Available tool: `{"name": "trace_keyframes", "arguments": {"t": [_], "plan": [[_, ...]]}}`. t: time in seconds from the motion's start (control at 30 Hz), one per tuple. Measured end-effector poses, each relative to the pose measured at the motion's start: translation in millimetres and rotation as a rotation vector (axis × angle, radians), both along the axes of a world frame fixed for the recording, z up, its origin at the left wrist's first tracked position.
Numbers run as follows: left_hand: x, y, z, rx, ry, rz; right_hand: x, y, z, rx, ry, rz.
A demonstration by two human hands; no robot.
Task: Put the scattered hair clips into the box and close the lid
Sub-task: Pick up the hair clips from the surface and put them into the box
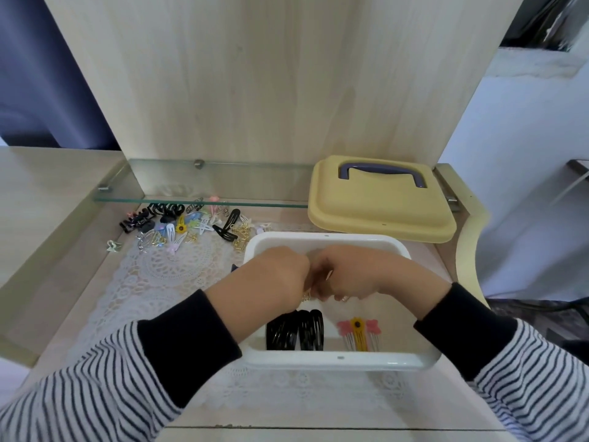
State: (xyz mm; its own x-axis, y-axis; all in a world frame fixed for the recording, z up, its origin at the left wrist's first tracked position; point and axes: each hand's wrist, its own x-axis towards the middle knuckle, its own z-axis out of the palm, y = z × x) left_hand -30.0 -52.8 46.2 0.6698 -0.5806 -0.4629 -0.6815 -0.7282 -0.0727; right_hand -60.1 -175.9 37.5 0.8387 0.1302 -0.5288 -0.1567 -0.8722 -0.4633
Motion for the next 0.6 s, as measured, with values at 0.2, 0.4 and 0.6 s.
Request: {"name": "trace_keyframes", "arguments": {"t": [0.2, 0.4, 0.6], "plan": [[3, 28, 24, -0.459, -0.118, 0.155, -10, 2, 23, 0.12, -0.312, -0.122], [13, 74, 16, -1.02, -0.279, 0.21, -9, 28, 35, 0.226, -0.734, -0.401], [35, 128, -10, -1.382, -0.484, 0.377, -3, 105, 42, 0.421, -1.09, -0.495]]}}
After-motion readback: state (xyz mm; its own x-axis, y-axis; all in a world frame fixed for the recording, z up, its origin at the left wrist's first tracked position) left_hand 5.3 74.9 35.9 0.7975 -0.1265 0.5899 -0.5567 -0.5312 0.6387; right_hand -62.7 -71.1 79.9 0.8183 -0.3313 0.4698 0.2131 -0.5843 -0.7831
